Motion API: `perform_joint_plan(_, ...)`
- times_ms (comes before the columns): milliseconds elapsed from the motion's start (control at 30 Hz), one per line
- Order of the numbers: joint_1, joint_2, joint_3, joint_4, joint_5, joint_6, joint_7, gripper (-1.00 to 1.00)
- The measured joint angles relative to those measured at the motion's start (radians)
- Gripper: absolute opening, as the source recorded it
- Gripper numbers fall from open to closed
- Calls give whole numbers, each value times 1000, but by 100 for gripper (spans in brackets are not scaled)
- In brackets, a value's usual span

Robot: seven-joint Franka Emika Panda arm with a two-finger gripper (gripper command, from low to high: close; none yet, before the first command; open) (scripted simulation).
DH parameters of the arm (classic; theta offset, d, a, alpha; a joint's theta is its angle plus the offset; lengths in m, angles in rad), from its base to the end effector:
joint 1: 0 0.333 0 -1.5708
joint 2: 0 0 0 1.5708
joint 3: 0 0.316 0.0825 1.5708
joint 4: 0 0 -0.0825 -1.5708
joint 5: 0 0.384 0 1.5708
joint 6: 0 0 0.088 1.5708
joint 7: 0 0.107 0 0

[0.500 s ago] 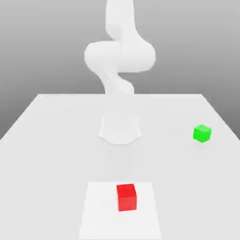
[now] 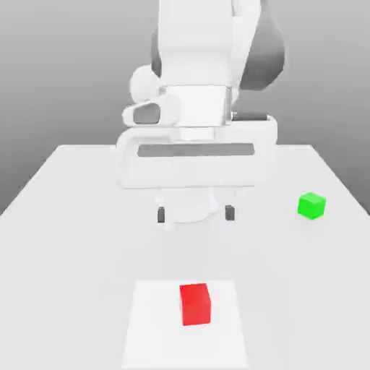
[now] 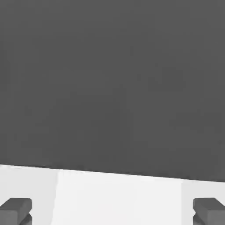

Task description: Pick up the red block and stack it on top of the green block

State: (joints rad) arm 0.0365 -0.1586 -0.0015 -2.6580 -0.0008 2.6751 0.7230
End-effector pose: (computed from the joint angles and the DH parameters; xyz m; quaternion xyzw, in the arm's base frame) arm 0.4327 0.0152 0.3100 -0.9379 0.3356 -0.0815 0.0324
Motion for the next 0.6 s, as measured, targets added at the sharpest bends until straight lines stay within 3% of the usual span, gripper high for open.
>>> perform_joint_plan(133,8,145,1,-81,0,85,-18,0)
perform_joint_plan(333,9,362,1,-74,1,261,-22,0)
perform_joint_plan(367,9,397,1,-69,1,291,-23,-100)
perform_joint_plan(600,7,405,3,-68,-2,298,-20,-100)
